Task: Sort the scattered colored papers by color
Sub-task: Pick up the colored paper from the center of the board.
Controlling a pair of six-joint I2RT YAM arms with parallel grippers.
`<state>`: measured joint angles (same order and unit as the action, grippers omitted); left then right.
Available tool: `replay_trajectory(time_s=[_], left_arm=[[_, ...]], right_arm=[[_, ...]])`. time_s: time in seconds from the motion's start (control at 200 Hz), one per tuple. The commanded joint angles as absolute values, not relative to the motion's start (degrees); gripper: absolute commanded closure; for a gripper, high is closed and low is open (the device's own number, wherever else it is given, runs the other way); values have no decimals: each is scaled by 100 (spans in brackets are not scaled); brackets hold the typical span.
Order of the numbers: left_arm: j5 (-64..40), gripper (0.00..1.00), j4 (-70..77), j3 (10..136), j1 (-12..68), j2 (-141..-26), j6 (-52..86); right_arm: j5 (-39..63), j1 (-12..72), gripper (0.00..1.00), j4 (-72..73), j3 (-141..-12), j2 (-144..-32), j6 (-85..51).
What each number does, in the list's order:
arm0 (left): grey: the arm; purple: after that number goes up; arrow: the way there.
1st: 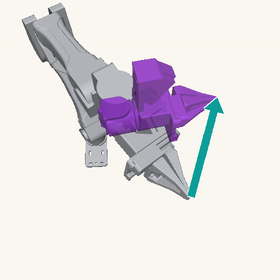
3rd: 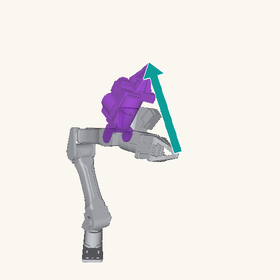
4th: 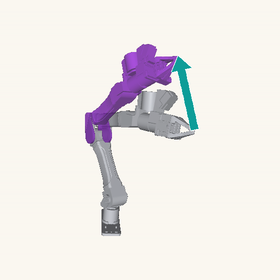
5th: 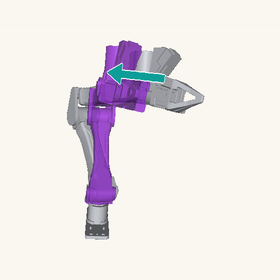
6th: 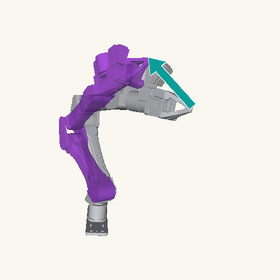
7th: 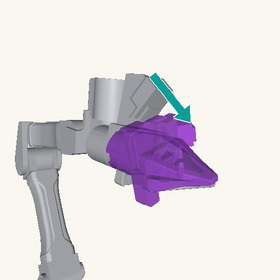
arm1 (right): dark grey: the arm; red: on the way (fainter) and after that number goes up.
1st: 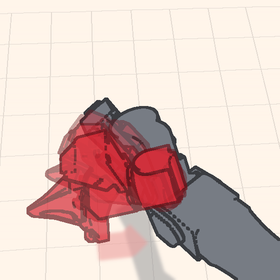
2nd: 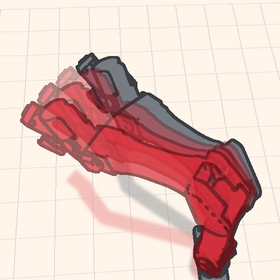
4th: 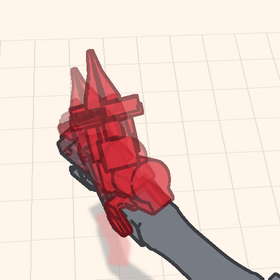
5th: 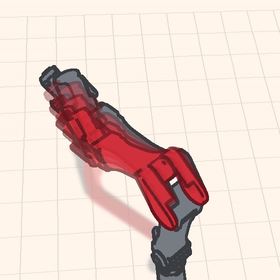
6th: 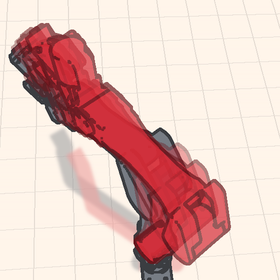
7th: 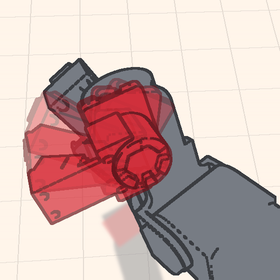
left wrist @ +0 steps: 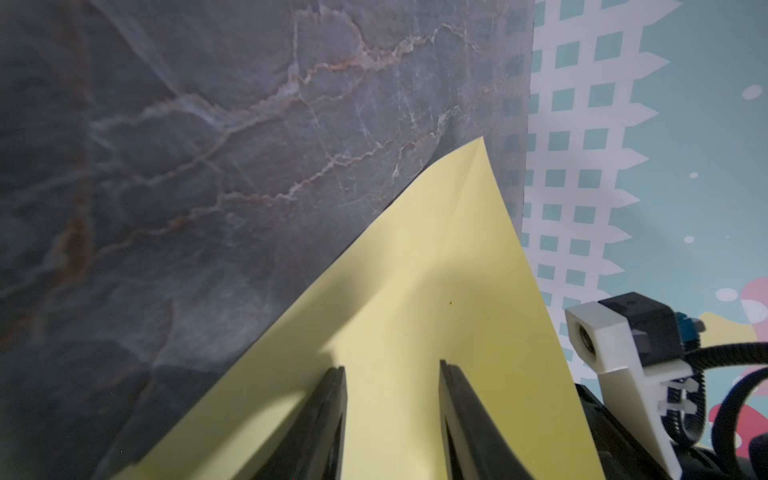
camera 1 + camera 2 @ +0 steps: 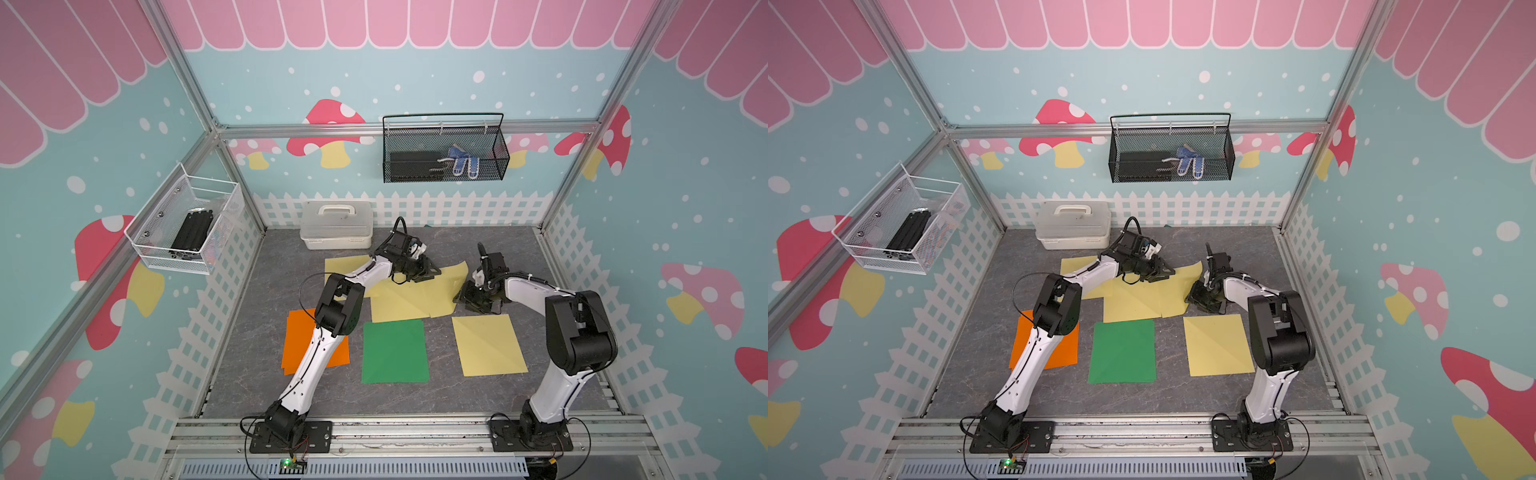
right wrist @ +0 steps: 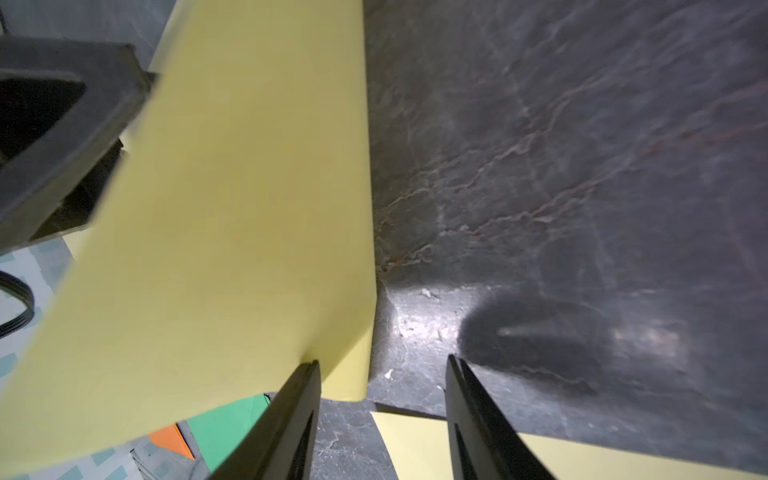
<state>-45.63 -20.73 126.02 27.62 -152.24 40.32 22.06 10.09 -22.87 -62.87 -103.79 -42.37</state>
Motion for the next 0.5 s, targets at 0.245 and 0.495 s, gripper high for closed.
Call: replay_trajectory(time_s=[0.245,0.495], left_arm=[[-4577,60,-2030,12543,2727,-15328,4039],[-4592,59,-2013,12569,2733,-15368,4087]], right_arm=[[2292,1152,48,-2250,-6025,-9932,-4235],[2537,1292,46,-1921,-5779,-10046,-4447]])
